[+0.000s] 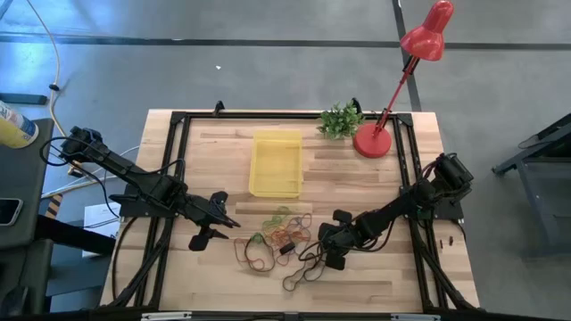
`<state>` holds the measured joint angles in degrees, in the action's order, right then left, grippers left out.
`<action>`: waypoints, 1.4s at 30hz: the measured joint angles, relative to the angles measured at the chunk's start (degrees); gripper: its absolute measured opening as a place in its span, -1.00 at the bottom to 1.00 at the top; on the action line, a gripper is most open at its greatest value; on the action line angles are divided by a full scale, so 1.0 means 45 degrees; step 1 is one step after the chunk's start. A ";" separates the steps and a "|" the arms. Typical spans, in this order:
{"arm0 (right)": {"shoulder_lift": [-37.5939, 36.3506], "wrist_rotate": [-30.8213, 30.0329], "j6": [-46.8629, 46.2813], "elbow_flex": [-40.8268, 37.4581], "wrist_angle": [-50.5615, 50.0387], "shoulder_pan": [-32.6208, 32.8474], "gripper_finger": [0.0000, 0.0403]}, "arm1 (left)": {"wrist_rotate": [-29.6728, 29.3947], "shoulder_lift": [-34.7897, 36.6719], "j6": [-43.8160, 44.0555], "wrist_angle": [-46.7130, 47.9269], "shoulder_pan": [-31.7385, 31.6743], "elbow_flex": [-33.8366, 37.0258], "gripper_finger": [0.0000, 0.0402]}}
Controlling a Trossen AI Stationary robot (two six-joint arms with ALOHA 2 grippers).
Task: Pick and place rubber bands into bin
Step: Put the black rubber band into the yellow bin
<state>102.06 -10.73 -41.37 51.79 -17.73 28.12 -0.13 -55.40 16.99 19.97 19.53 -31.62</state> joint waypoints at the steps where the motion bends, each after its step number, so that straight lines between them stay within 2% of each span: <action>1: -0.0008 -0.0164 -0.0218 0.0000 -0.0051 0.0004 -0.92 | -0.0110 0.0000 0.0000 0.0000 0.0000 0.0000 -0.22; 6: -0.0424 -0.0747 -0.0423 -0.0070 -0.0351 -0.0052 -0.98 | -0.0238 0.0000 -0.0014 0.0000 0.0000 0.0000 -0.22; 15: -0.2650 -0.2271 -0.0035 -0.0049 -0.0401 -0.0693 -0.98 | -0.0911 0.0000 -0.0043 -0.0005 0.0000 0.0000 -0.22; 22: -0.4775 -0.3420 0.1175 -0.0049 0.0113 -0.1627 -0.99 | -0.1278 0.0000 -0.0045 -0.0010 -0.0005 0.0000 -0.22; 27: -0.5949 -0.4006 0.2678 -0.0044 0.1406 -0.2561 -0.99 | -0.1692 0.0000 -0.0043 -0.0026 -0.0005 0.0000 -0.22; 34: -0.6391 -0.3668 0.5068 -0.0039 0.3705 -0.4329 -0.99 | -0.2616 0.0000 0.0001 -0.0141 -0.0003 0.0000 -0.22; 38: -0.6248 -0.2834 0.5821 -0.0019 0.4836 -0.5505 -0.99 | -0.3243 0.0000 0.0001 -0.0141 -0.0002 0.0000 -0.22; 42: -0.6163 -0.2654 0.6378 -0.0019 0.5604 -0.6596 -0.99 | -0.3936 0.0000 0.0001 -0.0218 -0.0005 0.0000 -0.22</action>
<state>74.32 -22.67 -12.67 51.70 7.49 -1.56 -17.84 -55.40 16.99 18.98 19.51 -31.62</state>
